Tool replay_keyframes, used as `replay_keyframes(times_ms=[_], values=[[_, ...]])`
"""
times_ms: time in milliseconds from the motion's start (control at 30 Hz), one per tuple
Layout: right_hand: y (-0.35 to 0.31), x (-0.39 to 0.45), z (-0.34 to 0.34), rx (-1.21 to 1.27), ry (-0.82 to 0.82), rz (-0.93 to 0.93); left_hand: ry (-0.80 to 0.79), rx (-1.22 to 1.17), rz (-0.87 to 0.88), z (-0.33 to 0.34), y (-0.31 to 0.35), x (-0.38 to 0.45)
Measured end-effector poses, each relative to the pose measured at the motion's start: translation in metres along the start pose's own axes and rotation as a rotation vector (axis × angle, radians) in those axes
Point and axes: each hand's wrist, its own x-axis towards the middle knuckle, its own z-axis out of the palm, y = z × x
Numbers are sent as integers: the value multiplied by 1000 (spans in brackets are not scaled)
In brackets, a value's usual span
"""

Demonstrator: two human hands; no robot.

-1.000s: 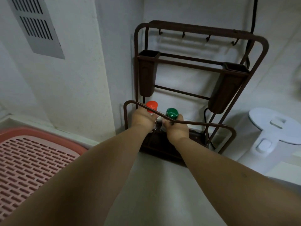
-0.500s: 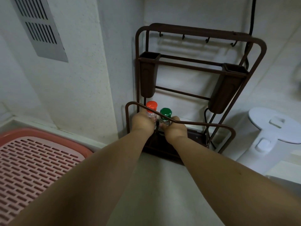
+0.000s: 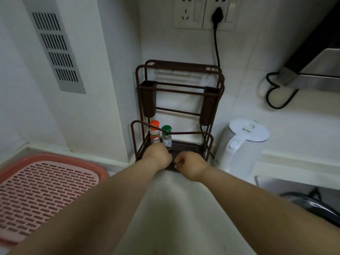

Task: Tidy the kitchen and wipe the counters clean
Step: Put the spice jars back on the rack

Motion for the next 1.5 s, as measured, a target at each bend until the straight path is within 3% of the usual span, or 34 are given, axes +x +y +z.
replay_keyframes(times_ms=[233,400,533,733,900,1100,1300,1500], values=[[54,-115,-74,-58,25,22,-68,36,163,20,102,-92],[136,-226,-122,-12,194,142,-56,-9,312,67,199,-176],[229,-349,-156,34,309,297,-128,-57,447,135,283,-264],[363,-528,-192,117,350,596,-312,5,682,230,397,-378],[441,-618,-203,231,467,762,-373,117,828,281,471,-436],[502,-644,-199,322,464,869,-382,131,800,334,520,-431],[549,-609,-211,351,391,902,-408,65,650,387,548,-381],[583,-585,-227,328,344,897,-507,60,667,421,564,-359]])
